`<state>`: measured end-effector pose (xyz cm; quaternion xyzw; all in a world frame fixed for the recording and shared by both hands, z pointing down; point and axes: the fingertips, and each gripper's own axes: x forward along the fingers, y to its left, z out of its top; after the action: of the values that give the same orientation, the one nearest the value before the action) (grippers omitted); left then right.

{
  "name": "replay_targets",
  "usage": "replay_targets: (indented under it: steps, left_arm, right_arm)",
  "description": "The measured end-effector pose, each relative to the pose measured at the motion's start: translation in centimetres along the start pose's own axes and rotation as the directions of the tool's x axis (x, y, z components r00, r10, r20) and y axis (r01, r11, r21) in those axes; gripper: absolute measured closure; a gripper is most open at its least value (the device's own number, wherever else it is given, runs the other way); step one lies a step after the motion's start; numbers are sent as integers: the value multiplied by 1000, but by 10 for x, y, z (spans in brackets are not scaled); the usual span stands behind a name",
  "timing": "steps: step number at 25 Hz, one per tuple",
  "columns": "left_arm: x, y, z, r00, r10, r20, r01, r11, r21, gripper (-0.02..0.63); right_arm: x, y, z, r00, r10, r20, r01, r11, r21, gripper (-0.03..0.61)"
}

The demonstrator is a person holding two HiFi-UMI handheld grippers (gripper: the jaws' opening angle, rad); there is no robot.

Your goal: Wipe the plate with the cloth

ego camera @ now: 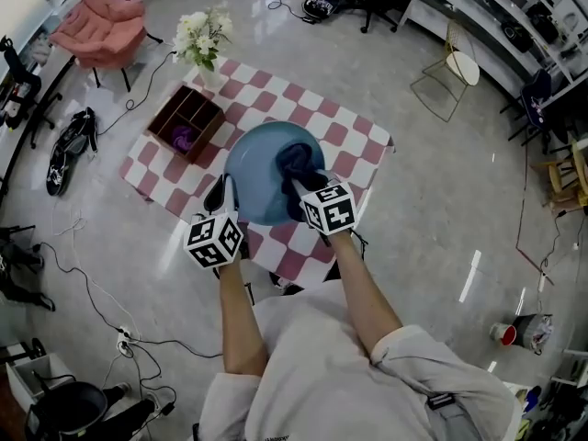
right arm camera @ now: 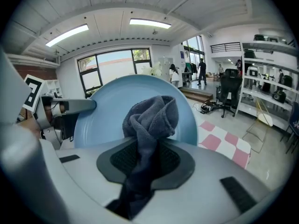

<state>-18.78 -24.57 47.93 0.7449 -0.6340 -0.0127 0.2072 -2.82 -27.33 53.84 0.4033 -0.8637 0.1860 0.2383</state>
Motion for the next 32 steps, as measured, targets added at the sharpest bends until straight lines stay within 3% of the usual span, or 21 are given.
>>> replay_targets:
  steps: [9, 15, 22, 32]
  left_arm:
    - [1, 1, 5, 998, 45, 37, -43, 998, -45, 581]
    - [2, -12, 1, 999, 35, 17, -35, 999, -14, 580]
    - [5, -32, -10, 999, -4, -33, 7, 998, 64, 578]
    - [4, -41, -21, 995, -49, -91, 60, 990, 124, 578]
  right_arm:
    - [8, 57, -8, 993, 104, -50, -110, 986, -127, 482]
    - [11, 80, -4, 990, 126, -64, -137, 966, -220, 481]
    - [15, 79, 0, 989, 143, -44, -148, 976, -161, 480]
    - [15, 55, 26, 995, 85, 55, -80, 993, -87, 480]
